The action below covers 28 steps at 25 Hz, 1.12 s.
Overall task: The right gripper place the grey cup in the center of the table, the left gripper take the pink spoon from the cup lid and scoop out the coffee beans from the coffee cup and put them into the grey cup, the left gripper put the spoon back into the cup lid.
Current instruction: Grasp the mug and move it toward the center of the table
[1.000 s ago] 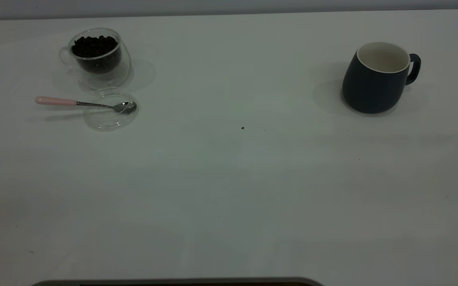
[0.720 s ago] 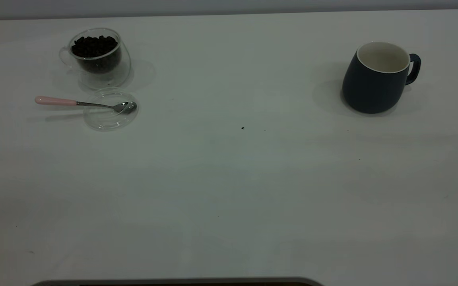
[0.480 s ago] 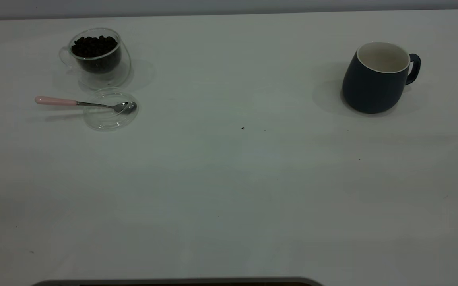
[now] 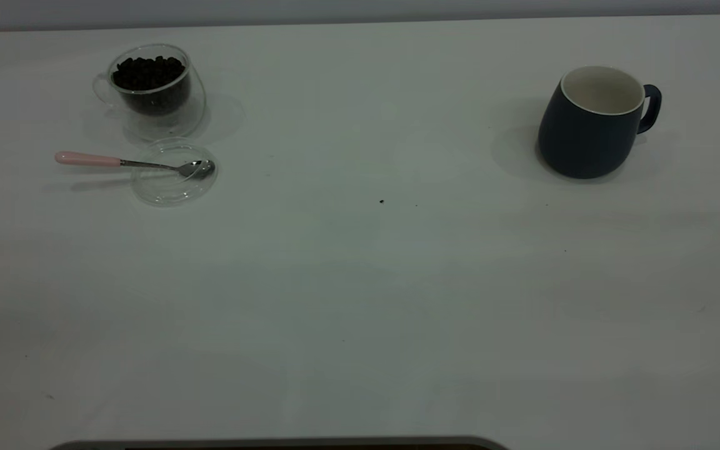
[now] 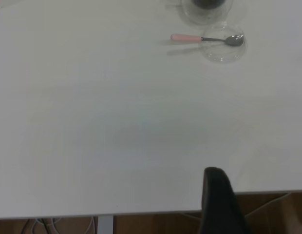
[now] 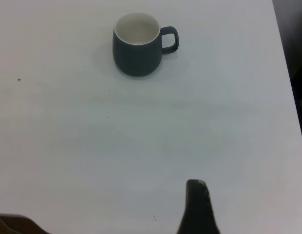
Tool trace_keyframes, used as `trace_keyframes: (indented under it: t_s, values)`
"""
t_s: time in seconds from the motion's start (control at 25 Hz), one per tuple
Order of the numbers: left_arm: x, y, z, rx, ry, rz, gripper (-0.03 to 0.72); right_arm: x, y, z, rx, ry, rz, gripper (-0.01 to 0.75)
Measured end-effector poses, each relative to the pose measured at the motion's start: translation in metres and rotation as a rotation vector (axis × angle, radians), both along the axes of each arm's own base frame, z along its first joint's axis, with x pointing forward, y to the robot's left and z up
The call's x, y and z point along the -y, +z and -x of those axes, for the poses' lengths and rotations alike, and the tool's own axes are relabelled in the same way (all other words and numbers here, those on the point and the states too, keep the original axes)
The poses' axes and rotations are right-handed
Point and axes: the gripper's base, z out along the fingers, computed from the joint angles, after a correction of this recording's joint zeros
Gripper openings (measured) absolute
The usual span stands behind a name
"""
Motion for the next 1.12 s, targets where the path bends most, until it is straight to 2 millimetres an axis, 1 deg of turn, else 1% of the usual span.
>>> trace_keyframes:
  t_s: [0.88, 1.0, 1.12]
  values:
    - [0.000, 0.000, 0.000, 0.000, 0.000, 0.000, 0.484, 0.000, 0.001, 0.000, 0.003, 0.003, -0.004, 0.591]
    - [0.000, 0.000, 0.000, 0.000, 0.001, 0.001, 0.484, 0.000, 0.012, -0.001, 0.008, 0.002, 0.007, 0.591]
    - [0.000, 0.000, 0.000, 0.000, 0.001, 0.002, 0.484, 0.002, 0.036, -0.013, -0.025, 0.016, 0.061, 0.591]
